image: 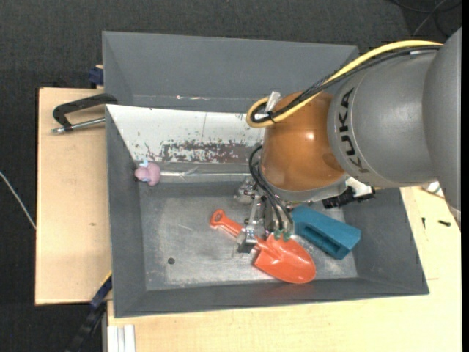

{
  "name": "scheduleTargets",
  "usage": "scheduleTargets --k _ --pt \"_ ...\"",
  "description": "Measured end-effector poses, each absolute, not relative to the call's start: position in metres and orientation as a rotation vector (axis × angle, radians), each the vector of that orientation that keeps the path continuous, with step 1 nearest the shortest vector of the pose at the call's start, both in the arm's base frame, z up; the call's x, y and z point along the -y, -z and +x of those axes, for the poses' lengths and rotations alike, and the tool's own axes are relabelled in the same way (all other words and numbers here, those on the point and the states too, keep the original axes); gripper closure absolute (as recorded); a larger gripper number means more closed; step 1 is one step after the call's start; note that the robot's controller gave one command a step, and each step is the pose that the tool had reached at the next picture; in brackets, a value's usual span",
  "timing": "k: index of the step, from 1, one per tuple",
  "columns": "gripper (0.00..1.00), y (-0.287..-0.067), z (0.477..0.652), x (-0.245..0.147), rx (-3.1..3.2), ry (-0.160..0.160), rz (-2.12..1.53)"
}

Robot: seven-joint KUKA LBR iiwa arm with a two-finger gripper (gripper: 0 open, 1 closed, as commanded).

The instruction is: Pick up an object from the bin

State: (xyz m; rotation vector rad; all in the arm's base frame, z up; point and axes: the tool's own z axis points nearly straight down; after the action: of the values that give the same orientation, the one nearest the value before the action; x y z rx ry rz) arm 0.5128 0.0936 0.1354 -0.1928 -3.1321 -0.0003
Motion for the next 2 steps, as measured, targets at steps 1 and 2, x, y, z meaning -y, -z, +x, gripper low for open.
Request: scheduleTargets --k 1,2 --pt "1.0 -0.0762 0.5476 -0.0615 3.141 0.008 0.012" --pt "1.0 -0.0762 0.5476 -0.0614 3.141 0.008 0.012"
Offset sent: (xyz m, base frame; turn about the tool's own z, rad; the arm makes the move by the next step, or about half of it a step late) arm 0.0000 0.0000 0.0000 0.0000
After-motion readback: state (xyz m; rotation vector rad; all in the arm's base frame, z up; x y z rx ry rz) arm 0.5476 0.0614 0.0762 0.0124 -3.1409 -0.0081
